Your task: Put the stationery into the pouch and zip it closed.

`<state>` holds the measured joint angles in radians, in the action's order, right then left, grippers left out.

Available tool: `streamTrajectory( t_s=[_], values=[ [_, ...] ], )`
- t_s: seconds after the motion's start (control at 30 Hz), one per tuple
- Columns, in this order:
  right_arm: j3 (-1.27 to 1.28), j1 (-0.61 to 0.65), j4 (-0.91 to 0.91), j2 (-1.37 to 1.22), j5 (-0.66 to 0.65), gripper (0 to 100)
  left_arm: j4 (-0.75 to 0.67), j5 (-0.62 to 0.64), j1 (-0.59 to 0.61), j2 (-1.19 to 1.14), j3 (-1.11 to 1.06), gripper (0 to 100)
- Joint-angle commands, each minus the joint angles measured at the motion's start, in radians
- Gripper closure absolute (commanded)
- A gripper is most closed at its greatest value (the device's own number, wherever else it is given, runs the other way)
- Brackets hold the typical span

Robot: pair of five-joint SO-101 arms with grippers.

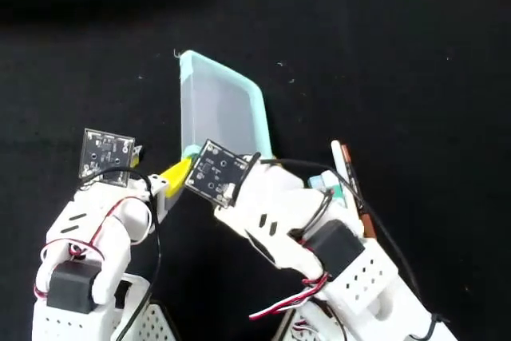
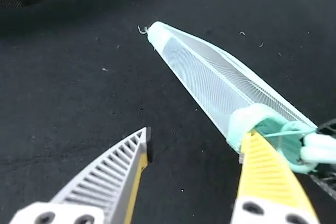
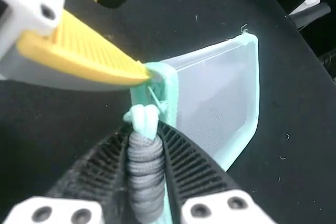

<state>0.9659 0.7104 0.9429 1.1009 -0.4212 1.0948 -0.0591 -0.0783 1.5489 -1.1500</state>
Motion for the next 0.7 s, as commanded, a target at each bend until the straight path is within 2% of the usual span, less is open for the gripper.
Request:
streamTrajectory(
  t_s=[0.0,0.17,0.33,0.67],
  values=[
    [0.004,0.034,-0.040,0.024,-0.009,98.5,0.002,-0.005,-0.004,-0.012,0.054,71],
    [0.016,0.092,-0.035,0.024,-0.041,98.5,0.002,-0.005,-0.012,-0.012,0.062,71],
    [0.021,0.094,-0.035,0.024,-0.041,98.5,0.002,-0.009,-0.067,-0.012,0.061,71],
    [0.021,0.094,-0.017,0.024,-0.041,98.5,0.005,-0.015,-0.048,-0.011,0.062,72]
  ],
)
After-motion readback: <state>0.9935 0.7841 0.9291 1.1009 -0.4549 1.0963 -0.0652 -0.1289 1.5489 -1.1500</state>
